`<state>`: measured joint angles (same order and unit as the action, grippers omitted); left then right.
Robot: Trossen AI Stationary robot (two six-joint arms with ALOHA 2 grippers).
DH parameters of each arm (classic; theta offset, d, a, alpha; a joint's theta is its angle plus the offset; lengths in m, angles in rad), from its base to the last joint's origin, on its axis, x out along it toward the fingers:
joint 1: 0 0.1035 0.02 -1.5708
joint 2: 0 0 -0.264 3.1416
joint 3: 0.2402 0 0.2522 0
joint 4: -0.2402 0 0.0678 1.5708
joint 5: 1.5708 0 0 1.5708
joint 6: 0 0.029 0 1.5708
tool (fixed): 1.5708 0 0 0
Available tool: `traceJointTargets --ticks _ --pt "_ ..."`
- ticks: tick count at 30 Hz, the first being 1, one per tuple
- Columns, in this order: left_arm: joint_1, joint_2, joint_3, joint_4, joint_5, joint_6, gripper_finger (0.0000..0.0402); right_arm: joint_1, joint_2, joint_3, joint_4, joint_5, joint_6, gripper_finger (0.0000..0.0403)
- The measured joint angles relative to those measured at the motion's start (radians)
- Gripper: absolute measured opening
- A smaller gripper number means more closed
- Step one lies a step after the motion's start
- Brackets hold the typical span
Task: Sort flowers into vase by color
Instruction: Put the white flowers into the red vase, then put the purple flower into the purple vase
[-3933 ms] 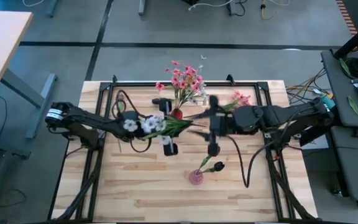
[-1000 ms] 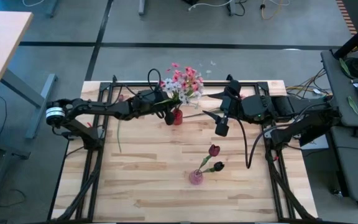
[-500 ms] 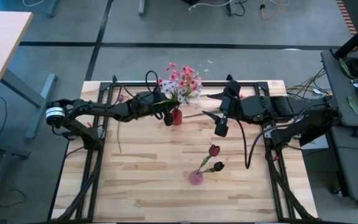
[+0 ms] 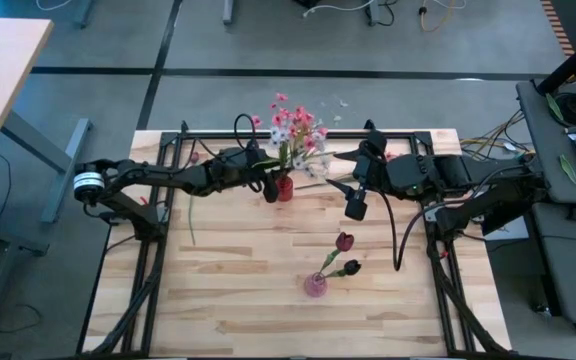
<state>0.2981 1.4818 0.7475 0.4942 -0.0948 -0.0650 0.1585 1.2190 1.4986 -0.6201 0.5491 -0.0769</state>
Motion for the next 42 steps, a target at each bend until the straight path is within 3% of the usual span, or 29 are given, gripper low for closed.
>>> traceJointTargets --ticks 10,18,24,32,37,42 --pt "-0.003 -0.059 0.001 -0.102 0.0 -0.008 0.0211 0.0 0.0 0.0 -0.005 0.0 0.012 0.0267" --pt "-0.003 -0.134 0.002 -0.219 0.001 -0.027 0.0229 0.0 0.0 0.0 -0.022 -0.001 0.028 0.0267" --pt "-0.003 -0.142 0.002 -0.207 0.007 -0.029 0.0237 0.0 0.0 0.0 -0.022 -0.001 0.028 0.0267" --pt "-0.007 -0.157 0.002 -0.228 0.016 -0.027 0.0305 0.0 0.0 0.0 -0.022 -0.002 0.038 0.0267" --pt "-0.007 -0.258 0.007 -0.351 0.016 -0.024 0.0341 0.0 0.0 -0.001 -0.022 -0.001 0.042 0.0267" --pt "-0.007 -0.371 0.025 -0.505 0.016 -0.026 0.035 0.0 0.0 -0.001 -0.022 0.0 0.041 0.0267"
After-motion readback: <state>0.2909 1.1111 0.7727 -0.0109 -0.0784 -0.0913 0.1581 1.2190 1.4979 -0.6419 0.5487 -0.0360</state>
